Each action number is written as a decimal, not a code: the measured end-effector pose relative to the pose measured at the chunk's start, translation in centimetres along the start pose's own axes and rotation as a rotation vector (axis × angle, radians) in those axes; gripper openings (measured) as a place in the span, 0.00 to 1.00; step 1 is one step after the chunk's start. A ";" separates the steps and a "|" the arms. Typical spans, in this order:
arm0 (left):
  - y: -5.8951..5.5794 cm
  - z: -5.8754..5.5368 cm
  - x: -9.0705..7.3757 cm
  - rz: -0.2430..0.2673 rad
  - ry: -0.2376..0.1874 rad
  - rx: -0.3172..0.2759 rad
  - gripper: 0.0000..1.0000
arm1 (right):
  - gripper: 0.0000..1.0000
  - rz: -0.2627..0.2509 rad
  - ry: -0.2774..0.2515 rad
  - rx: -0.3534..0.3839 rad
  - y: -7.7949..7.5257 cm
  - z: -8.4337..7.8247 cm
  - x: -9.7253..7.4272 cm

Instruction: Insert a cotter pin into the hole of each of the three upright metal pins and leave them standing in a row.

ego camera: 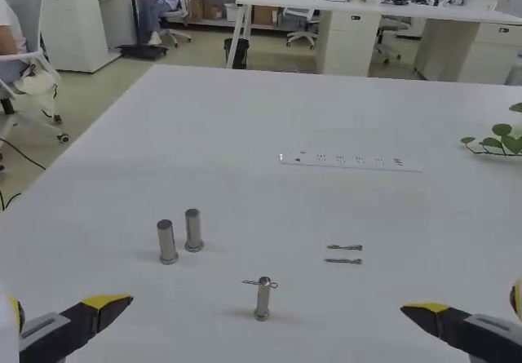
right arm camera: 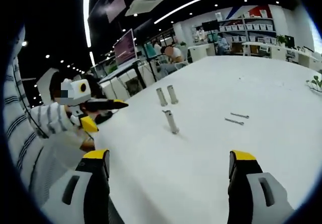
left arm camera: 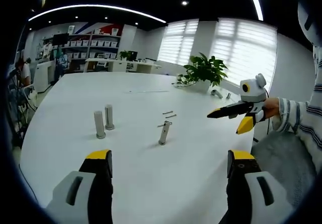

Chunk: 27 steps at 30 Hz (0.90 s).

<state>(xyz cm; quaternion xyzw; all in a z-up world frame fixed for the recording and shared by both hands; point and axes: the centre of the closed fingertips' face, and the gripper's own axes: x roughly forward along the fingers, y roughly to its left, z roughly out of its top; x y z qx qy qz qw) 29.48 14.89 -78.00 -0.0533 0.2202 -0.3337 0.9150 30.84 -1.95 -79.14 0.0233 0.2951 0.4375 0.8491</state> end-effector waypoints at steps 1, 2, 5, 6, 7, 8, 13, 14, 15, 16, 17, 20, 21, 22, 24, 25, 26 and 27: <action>0.2 0.0 0.0 0.004 0.002 0.001 0.95 | 1.00 -0.004 0.000 0.005 0.0 -0.1 -0.1; 0.6 0.0 0.0 0.009 0.005 0.002 0.95 | 1.00 -0.009 -0.002 0.015 -0.1 -0.2 -0.2; 1.7 0.1 0.1 0.033 0.006 0.006 0.95 | 1.00 -0.020 -0.013 0.030 0.0 -0.1 -0.5; 2.3 0.2 0.2 0.037 0.001 -0.015 0.94 | 1.00 -0.022 -0.014 0.034 0.0 -0.2 -0.6; 2.5 0.3 0.3 0.039 -0.007 -0.034 0.91 | 1.00 -0.024 -0.015 0.034 0.0 -0.2 -0.6; 3.1 0.9 0.5 0.044 -0.036 -0.051 0.90 | 1.00 -0.029 -0.013 0.037 0.1 -0.3 -0.8; 6.2 2.5 1.1 0.129 -0.076 -0.050 0.89 | 1.00 -0.043 -0.029 0.067 0.5 -0.4 -1.3; 7.0 2.8 1.3 0.151 -0.081 -0.048 0.88 | 1.00 -0.045 -0.031 0.069 0.6 -0.4 -1.3; 7.6 3.1 1.5 0.167 -0.088 -0.049 0.87 | 1.00 -0.047 -0.033 0.071 0.7 -0.4 -1.3; 8.1 3.4 1.7 0.178 -0.095 -0.055 0.85 | 1.00 -0.047 -0.034 0.072 0.8 -0.4 -1.3; 8.5 4.0 1.9 0.186 -0.119 -0.067 0.83 | 1.00 -0.045 -0.036 0.075 0.9 -0.4 -1.3; 9.9 5.0 2.5 0.223 -0.150 -0.071 0.77 | 1.00 -0.051 -0.041 0.082 0.9 -0.4 -1.3; 10.3 5.1 2.7 0.230 -0.151 -0.061 0.75 | 1.00 -0.059 -0.044 0.088 0.8 -0.3 -1.3; 10.6 5.2 2.9 0.236 -0.154 -0.058 0.72 | 1.00 -0.064 -0.049 0.096 0.7 -0.2 -1.4; 11.0 5.4 3.6 0.240 -0.150 -0.047 0.64 | 1.00 -0.065 -0.056 0.104 0.8 0.0 -1.5; 11.5 5.3 3.9 0.257 -0.140 -0.030 0.59 | 1.00 -0.067 -0.060 0.103 0.8 0.1 -1.6; 11.8 5.2 4.2 0.261 -0.132 -0.028 0.56 | 1.00 -0.070 -0.061 0.101 0.9 0.2 -1.6; 12.3 5.1 4.5 0.272 -0.135 -0.051 0.54 | 1.00 -0.072 -0.060 0.100 0.9 0.2 -1.7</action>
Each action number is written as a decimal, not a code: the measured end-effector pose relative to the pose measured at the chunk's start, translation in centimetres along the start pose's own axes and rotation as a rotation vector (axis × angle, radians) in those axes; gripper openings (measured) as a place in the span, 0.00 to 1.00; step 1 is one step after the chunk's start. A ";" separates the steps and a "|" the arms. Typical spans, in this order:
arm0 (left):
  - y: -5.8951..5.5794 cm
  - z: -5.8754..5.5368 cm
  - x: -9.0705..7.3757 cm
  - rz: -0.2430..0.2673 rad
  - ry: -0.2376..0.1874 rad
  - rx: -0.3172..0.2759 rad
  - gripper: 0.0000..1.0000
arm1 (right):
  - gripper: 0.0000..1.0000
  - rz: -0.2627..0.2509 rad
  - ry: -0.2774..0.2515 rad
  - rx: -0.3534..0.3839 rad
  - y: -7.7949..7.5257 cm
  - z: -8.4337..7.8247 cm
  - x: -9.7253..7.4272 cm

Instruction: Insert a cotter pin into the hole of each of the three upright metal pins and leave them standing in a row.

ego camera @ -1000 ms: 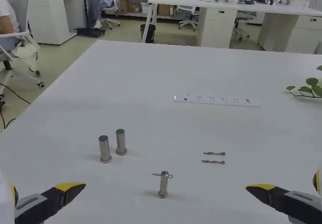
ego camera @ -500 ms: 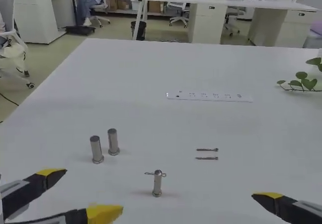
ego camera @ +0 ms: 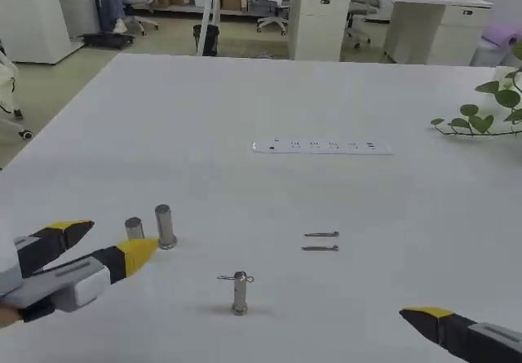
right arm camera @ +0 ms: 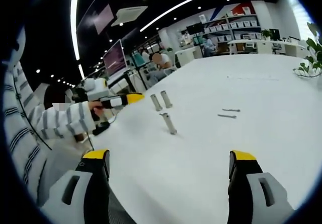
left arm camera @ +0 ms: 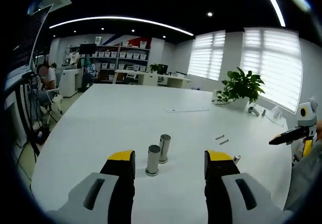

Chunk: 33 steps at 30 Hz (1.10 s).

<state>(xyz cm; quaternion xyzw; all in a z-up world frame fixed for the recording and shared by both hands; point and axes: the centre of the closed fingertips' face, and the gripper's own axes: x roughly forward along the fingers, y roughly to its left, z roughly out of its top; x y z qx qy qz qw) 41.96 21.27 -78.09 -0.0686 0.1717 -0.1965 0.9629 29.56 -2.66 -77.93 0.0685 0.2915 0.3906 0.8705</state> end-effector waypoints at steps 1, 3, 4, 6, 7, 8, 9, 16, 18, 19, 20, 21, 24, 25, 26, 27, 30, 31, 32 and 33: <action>0.2 -0.1 0.3 0.000 -0.002 -0.003 0.52 | 1.00 -0.001 0.000 0.000 0.0 0.0 0.0; 0.6 -0.5 0.9 0.012 0.012 0.004 0.50 | 1.00 -0.001 0.000 0.003 -0.1 -0.1 0.0; 0.7 -0.8 1.1 0.015 0.023 0.017 0.48 | 1.00 0.001 -0.001 0.009 -0.1 -0.2 0.0; 0.9 -1.3 1.6 0.016 0.044 0.033 0.44 | 1.00 -0.001 0.001 0.019 -0.1 -0.4 0.0; 1.0 -1.6 1.9 0.017 0.055 0.042 0.42 | 1.00 -0.003 0.003 0.020 -0.2 -0.5 0.0; 1.1 -1.8 2.1 0.019 0.061 0.048 0.40 | 1.00 -0.005 0.004 0.021 -0.2 -0.5 0.0; 1.3 -2.0 2.3 0.027 0.069 0.062 0.37 | 1.00 -0.006 0.005 0.023 -0.3 -0.6 -0.1; 1.9 -2.6 3.3 0.022 0.106 0.102 0.18 | 0.99 -0.020 0.012 0.033 -0.6 -0.9 -0.2; 1.9 -2.7 3.5 0.015 0.114 0.127 0.18 | 0.99 -0.021 0.011 0.036 -0.7 -0.8 -0.2; 2.0 -2.8 3.6 0.013 0.122 0.144 0.18 | 0.99 -0.021 0.011 0.036 -0.6 -0.8 -0.2; 2.1 -2.8 3.8 0.011 0.124 0.134 0.18 | 0.99 -0.022 0.014 0.034 -0.7 -0.9 -0.2; 2.2 -2.8 3.8 0.008 0.125 0.131 0.18 | 0.99 -0.021 0.016 0.032 -0.6 -0.9 -0.2; 2.4 -2.9 4.1 0.005 0.128 0.139 0.16 | 0.99 -0.022 0.024 0.028 -0.6 -1.0 -0.2; 2.4 -2.9 4.2 0.004 0.131 0.141 0.16 | 0.99 -0.023 0.023 0.029 -0.6 -1.0 -0.2; 2.4 -2.9 4.2 0.001 0.130 0.140 0.14 | 0.99 -0.023 0.023 0.029 -0.6 -1.0 -0.2; 2.2 -3.0 4.3 -0.015 0.129 0.137 0.13 | 0.99 -0.017 0.024 0.030 -0.5 -1.1 -0.2; 2.1 -3.1 4.5 -0.015 0.140 0.177 0.12 | 0.99 -0.007 0.046 0.030 -0.2 -1.8 0.0; 2.2 -3.1 4.5 -0.015 0.140 0.176 0.12 | 0.99 -0.004 0.055 0.026 -0.1 -2.0 0.0; 2.2 -3.1 4.6 -0.014 0.141 0.178 0.12 | 0.99 -0.002 0.059 0.025 0.0 -2.1 0.1; 2.2 -3.1 4.6 -0.013 0.144 0.180 0.12 | 0.99 -0.001 0.061 0.025 0.0 -2.1 0.1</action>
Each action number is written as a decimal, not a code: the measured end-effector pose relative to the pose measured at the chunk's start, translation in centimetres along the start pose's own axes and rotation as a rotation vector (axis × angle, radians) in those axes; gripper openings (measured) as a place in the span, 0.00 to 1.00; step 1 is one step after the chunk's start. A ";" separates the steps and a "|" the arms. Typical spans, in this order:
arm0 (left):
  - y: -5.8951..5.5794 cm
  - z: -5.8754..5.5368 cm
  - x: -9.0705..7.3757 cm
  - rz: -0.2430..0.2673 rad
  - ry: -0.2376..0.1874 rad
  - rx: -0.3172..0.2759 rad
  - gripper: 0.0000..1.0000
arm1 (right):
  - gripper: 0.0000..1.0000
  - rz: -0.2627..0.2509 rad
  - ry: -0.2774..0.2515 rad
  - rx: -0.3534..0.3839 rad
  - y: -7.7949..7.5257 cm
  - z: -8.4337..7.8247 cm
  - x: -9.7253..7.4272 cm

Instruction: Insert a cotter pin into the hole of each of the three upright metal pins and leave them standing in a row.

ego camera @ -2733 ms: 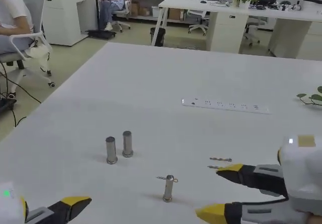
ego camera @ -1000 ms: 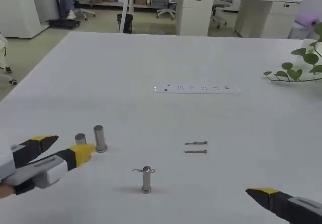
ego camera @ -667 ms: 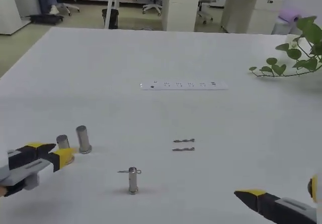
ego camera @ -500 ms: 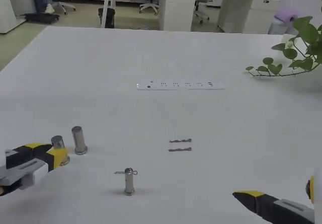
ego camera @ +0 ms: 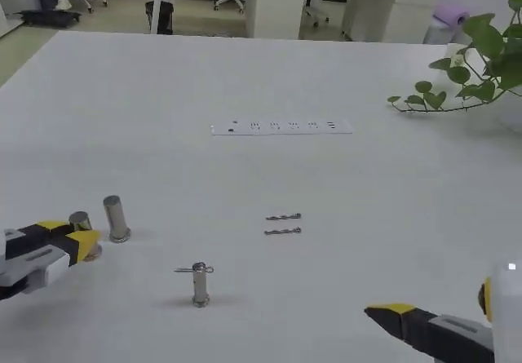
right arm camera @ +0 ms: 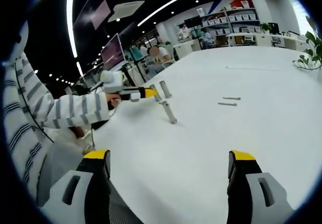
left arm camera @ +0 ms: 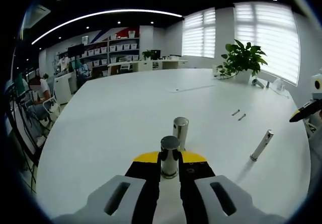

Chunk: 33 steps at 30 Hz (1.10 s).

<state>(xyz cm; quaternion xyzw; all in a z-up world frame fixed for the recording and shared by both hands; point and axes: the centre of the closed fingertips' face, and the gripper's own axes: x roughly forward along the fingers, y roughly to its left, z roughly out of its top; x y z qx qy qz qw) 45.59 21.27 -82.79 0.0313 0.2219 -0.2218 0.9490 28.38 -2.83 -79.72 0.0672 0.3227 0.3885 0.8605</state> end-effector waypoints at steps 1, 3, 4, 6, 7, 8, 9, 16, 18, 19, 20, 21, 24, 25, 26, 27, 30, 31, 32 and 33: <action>0.0 0.0 0.0 0.000 0.004 0.011 0.12 | 0.99 0.002 0.001 -0.001 0.1 0.0 0.0; 0.0 0.0 0.0 -0.004 0.012 0.010 0.12 | 0.98 0.006 0.002 0.001 0.2 -0.1 0.1; 0.0 0.0 0.0 -0.007 0.022 0.027 0.11 | 0.98 0.010 0.002 0.003 0.3 -0.1 0.1; 0.1 0.0 0.0 0.009 0.034 0.057 0.11 | 0.98 0.017 0.010 0.008 0.4 -0.3 0.2; 0.0 0.0 0.0 0.014 0.034 0.038 0.11 | 0.98 0.018 0.013 0.006 0.4 -0.4 0.3; 0.2 0.0 0.0 0.028 0.034 0.021 0.11 | 0.98 0.020 0.017 0.004 0.5 -0.5 0.3; 0.2 0.0 0.0 0.030 0.034 0.019 0.11 | 0.97 0.021 0.018 0.004 0.5 -0.5 0.3; 0.1 0.3 -1.2 0.057 0.049 0.003 0.10 | 0.97 0.027 0.018 -0.004 0.7 -0.4 0.1; 0.0 0.8 -1.9 0.054 0.034 -0.017 0.10 | 0.97 0.024 0.017 -0.006 0.6 -0.3 0.0; 0.0 1.1 -2.2 0.055 0.029 -0.020 0.10 | 0.97 0.022 0.018 -0.007 0.5 -0.4 0.0; -0.2 1.4 -2.7 0.059 0.023 -0.018 0.10 | 0.97 0.020 0.019 -0.009 0.4 -0.4 -0.1; -0.3 1.6 -3.1 0.060 0.019 -0.009 0.10 | 0.97 0.019 0.020 -0.012 0.4 -0.4 -0.2; -0.8 2.0 -4.3 0.050 0.010 -0.003 0.10 | 0.97 0.016 0.018 -0.021 0.4 -0.3 -0.4; -1.1 2.1 -4.7 0.043 0.007 -0.001 0.10 | 0.97 0.014 0.017 -0.023 0.3 -0.3 -0.4; -1.5 2.2 -5.2 0.034 0.005 0.005 0.10 | 0.97 0.012 0.013 -0.026 0.4 -0.2 -0.5; -1.7 2.3 -5.5 0.032 0.006 0.008 0.10 | 0.97 0.012 0.008 -0.027 0.4 -0.1 -0.5; -2.7 2.5 -6.5 0.030 0.007 0.029 0.10 | 0.97 0.015 -0.005 -0.030 0.6 0.2 -0.6; -3.1 2.5 -6.9 0.028 0.007 0.032 0.10 | 0.97 0.018 -0.010 -0.032 0.7 0.3 -0.6; -3.5 2.6 -7.1 0.026 0.005 0.037 0.10 | 0.97 0.020 -0.012 -0.032 0.8 0.3 -0.6; -3.9 2.6 -7.3 0.029 0.001 0.029 0.10 | 0.97 0.025 -0.015 -0.031 0.9 0.4 -0.6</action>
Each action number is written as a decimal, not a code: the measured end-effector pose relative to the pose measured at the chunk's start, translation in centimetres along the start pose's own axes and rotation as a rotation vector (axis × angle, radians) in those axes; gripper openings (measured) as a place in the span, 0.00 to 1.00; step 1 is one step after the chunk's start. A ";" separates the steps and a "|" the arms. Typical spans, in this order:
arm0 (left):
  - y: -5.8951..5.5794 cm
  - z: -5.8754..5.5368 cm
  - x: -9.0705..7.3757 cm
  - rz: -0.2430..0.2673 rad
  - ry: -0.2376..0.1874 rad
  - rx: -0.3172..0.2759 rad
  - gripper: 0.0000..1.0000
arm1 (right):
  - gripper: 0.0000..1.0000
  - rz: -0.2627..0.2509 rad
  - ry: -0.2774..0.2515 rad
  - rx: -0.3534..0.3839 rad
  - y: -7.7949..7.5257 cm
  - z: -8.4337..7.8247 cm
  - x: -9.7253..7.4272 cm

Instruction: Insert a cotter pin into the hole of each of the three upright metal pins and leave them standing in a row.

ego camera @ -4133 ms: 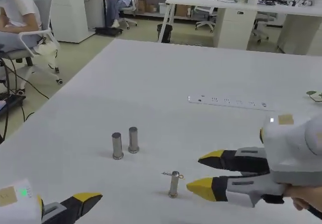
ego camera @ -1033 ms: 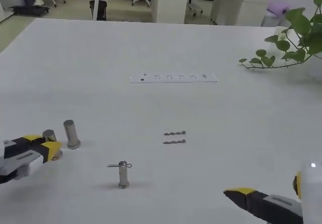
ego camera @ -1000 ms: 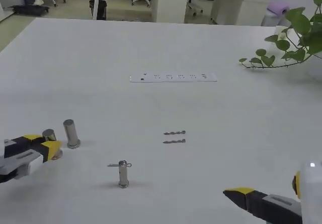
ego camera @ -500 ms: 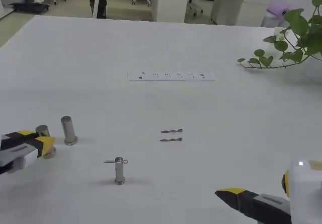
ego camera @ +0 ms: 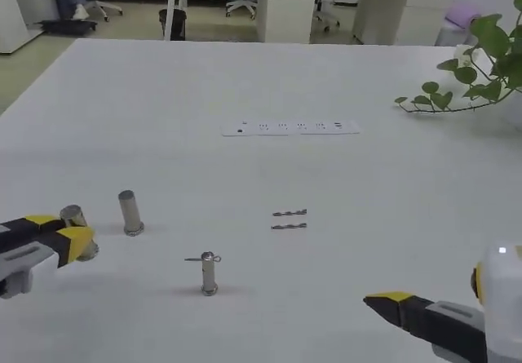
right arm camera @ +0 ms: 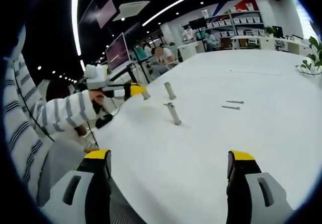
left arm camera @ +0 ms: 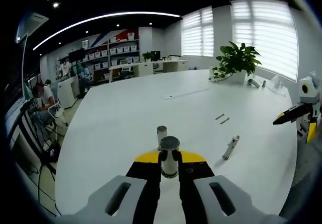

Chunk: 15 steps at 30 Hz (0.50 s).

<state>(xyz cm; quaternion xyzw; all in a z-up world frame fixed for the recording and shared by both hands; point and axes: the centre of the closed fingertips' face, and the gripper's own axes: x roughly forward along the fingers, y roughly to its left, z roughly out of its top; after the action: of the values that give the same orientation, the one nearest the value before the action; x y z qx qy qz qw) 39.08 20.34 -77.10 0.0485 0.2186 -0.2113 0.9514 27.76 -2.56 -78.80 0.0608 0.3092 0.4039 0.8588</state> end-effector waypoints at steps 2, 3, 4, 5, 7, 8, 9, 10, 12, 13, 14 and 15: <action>-1.0 0.0 -0.2 0.002 0.000 0.012 0.10 | 0.97 0.004 -0.002 -0.001 0.1 0.0 0.0; -1.4 -0.1 -0.3 -0.001 0.002 0.017 0.10 | 0.97 0.005 -0.004 -0.004 0.2 0.0 0.1; -2.0 -0.1 -0.4 -0.006 0.001 0.015 0.10 | 0.97 0.005 -0.005 -0.004 0.2 0.0 0.1; -2.5 -0.1 -0.5 -0.014 0.000 0.012 0.10 | 0.97 0.006 -0.009 -0.003 0.2 0.0 0.1; -3.6 -0.1 -0.6 -0.029 -0.004 0.013 0.10 | 0.97 0.008 -0.016 -0.004 0.3 0.1 0.1; -4.1 -0.1 -0.6 -0.037 -0.002 0.013 0.10 | 0.97 0.009 -0.019 -0.004 0.3 0.2 0.1; -4.8 -0.2 -0.6 -0.050 -0.001 0.009 0.10 | 0.97 0.009 -0.022 -0.004 0.4 0.2 0.0; -5.3 -0.2 -0.6 -0.058 -0.002 0.013 0.10 | 0.97 0.009 -0.023 -0.005 0.4 0.2 0.0; -6.1 -0.3 -0.6 -0.071 0.000 0.015 0.10 | 0.97 0.007 -0.023 -0.005 0.3 0.1 -0.1; -6.7 -0.4 -0.6 -0.083 0.003 0.014 0.10 | 0.97 0.005 -0.024 -0.005 0.3 0.1 -0.1; -7.1 -0.5 -0.5 -0.093 0.005 0.013 0.10 | 0.97 0.005 -0.026 -0.003 0.2 0.1 -0.2; -7.8 -0.8 -0.4 -0.108 0.010 0.017 0.10 | 0.97 0.004 -0.028 -0.002 0.2 0.1 -0.2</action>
<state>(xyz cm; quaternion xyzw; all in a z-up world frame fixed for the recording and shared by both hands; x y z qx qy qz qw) 35.15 13.60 -77.59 0.0457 0.2241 -0.2641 0.9370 27.58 -2.58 -78.52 0.0660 0.2967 0.4051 0.8623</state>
